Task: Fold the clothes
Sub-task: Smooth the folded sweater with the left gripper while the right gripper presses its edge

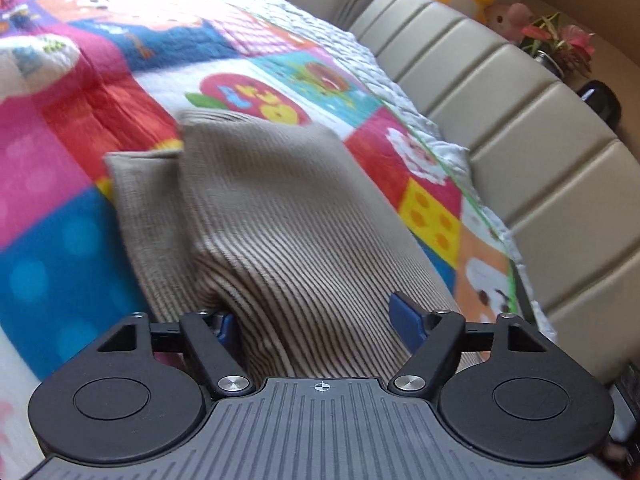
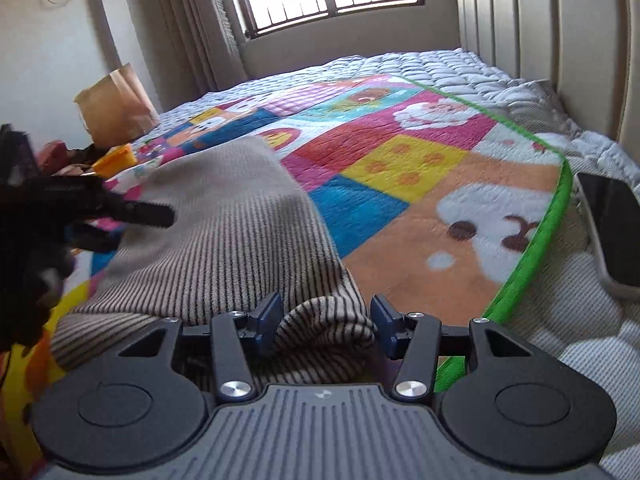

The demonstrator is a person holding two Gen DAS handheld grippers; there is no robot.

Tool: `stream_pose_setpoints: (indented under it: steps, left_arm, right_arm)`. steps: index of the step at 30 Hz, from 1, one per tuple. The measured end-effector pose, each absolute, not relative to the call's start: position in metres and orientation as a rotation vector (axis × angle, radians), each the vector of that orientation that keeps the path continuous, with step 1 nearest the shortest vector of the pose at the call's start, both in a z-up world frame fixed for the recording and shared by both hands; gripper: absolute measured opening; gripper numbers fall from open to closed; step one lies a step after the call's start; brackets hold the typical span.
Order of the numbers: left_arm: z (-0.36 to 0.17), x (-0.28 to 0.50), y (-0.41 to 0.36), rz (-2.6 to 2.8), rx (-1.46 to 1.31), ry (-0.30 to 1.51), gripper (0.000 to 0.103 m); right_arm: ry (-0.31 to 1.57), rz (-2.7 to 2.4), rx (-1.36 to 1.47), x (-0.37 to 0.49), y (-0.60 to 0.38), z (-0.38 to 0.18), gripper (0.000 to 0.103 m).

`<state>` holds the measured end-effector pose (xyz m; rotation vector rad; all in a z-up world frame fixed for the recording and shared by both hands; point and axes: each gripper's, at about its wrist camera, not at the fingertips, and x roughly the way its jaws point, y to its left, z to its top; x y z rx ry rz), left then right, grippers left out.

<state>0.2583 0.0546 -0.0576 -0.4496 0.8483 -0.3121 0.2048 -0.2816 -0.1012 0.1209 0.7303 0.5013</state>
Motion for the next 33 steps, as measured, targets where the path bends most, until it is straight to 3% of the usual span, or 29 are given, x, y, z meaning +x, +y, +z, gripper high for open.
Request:
stream_pose_setpoints:
  steps: [1, 5, 10, 12, 19, 24, 27, 31, 33]
  left_arm:
    - [-0.058, 0.263, 0.059, -0.302, -0.438, 0.846, 0.075]
    - [-0.057, 0.266, 0.07, -0.283, -0.412, 0.839, 0.074]
    - [-0.051, 0.232, 0.073, -0.267, -0.332, 0.82, 0.08]
    - [-0.049, 0.215, 0.074, -0.26, -0.308, 0.814, 0.086]
    - [-0.05, 0.159, 0.086, -0.257, -0.299, 0.808, 0.09]
    - [-0.051, 0.142, 0.093, -0.25, -0.335, 0.798, 0.09]
    - [-0.052, 0.136, 0.091, -0.246, -0.321, 0.794, 0.091]
    - [-0.052, 0.13, 0.091, -0.246, -0.321, 0.78, 0.091]
    - [-0.053, 0.126, 0.091, -0.25, -0.305, 0.775, 0.091]
  right_arm:
    - [0.73, 0.515, 0.119, 0.198, -0.275, -0.101, 0.052]
    - [0.722, 0.54, 0.087, 0.178, -0.25, -0.103, 0.087]
    - [0.704, 0.54, 0.144, 0.171, -0.242, -0.108, 0.103]
    - [0.701, 0.538, 0.207, 0.171, -0.248, -0.109, 0.103]
    - [0.741, 0.575, 0.451, 0.184, -0.275, -0.113, 0.103]
    - [0.638, 0.534, 0.345, 0.173, -0.261, -0.086, 0.102]
    - [0.524, 0.452, 0.15, 0.167, -0.235, -0.065, 0.088]
    - [0.545, 0.432, 0.074, 0.163, -0.223, -0.072, 0.063]
    - [0.569, 0.43, 0.049, 0.158, -0.22, -0.078, 0.061]
